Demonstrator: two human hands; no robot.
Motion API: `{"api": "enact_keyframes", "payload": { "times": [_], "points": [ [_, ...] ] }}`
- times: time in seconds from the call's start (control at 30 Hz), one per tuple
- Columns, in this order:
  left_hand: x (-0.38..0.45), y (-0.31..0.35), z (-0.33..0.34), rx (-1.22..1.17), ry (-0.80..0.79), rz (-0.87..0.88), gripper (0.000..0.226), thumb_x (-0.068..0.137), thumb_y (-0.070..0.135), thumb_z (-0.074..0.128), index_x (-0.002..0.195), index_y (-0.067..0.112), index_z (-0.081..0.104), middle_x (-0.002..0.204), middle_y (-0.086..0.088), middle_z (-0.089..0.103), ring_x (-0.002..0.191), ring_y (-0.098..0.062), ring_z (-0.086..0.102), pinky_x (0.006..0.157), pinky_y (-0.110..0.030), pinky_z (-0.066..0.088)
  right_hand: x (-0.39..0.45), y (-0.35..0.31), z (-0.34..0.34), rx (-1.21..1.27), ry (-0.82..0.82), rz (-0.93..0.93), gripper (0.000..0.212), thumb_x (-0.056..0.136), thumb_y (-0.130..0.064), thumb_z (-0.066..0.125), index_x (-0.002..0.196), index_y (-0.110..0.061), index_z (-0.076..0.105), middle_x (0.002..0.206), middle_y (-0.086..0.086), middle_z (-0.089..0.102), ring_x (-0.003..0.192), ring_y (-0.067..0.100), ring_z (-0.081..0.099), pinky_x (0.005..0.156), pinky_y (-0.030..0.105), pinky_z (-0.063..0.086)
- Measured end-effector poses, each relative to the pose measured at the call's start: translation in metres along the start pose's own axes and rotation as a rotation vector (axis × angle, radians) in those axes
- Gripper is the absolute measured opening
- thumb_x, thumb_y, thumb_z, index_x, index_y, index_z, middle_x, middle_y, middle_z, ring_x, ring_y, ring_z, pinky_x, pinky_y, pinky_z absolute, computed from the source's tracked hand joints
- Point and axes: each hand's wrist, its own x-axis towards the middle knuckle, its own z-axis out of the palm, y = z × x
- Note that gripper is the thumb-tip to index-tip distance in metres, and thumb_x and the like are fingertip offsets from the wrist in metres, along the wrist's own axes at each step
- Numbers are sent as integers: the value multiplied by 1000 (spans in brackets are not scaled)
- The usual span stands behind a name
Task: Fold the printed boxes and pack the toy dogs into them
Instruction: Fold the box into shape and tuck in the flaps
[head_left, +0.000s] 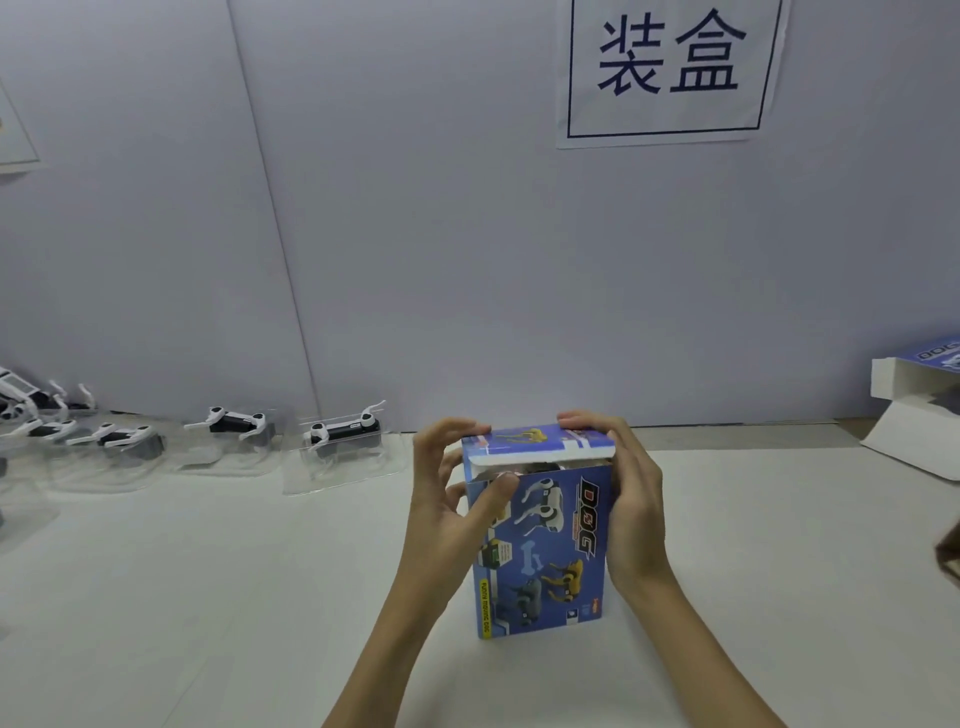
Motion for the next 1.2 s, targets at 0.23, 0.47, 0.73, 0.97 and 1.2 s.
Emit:
{"api": "enact_keyframes", "payload": {
  "times": [0.23, 0.47, 0.73, 0.97, 1.2],
  "points": [
    [-3, -12, -1, -21, -40, -47, 41, 88, 51, 69, 112, 24, 51, 133, 18, 56, 128, -18, 62, 74, -42, 63, 0, 8, -7, 25, -38, 32, 42, 105, -42, 35, 114, -14, 65, 137, -3, 65, 114, 26, 71, 71, 28, 62],
    [-4, -18, 4, -97, -32, -28, 30, 92, 49, 59, 118, 34, 52, 142, 17, 50, 135, -21, 56, 78, -37, 64, -8, 3, -6, -145, -124, 8, 45, 94, -70, 50, 121, -35, 59, 119, -2, 70, 107, 25, 74, 71, 36, 64],
    [-8, -33, -3, 644, 153, 260, 85, 86, 67, 70, 154, 29, 35, 152, 7, 46, 139, -20, 48, 112, -50, 42, -18, 9, 23, -29, 161, 54, 39, 85, -50, 76, 113, -32, 55, 114, -5, 69, 113, 20, 70, 71, 29, 62],
    [0, -42, -16, 866, 138, 353, 121, 70, 69, 81, 162, 16, 25, 160, -2, 32, 149, -25, 30, 112, -64, 36, -23, 14, 30, 9, -42, 281, 38, 92, -47, 70, 116, -24, 49, 121, 4, 67, 111, 18, 72, 68, 25, 61],
    [0, -36, -18, 901, -11, 404, 120, 66, 76, 78, 157, 18, 26, 154, 1, 34, 144, -23, 33, 116, -70, 32, -12, 11, 15, -109, -50, 210, 33, 89, -42, 66, 113, -22, 55, 117, 1, 71, 112, 22, 72, 70, 28, 63]
  ]
}}
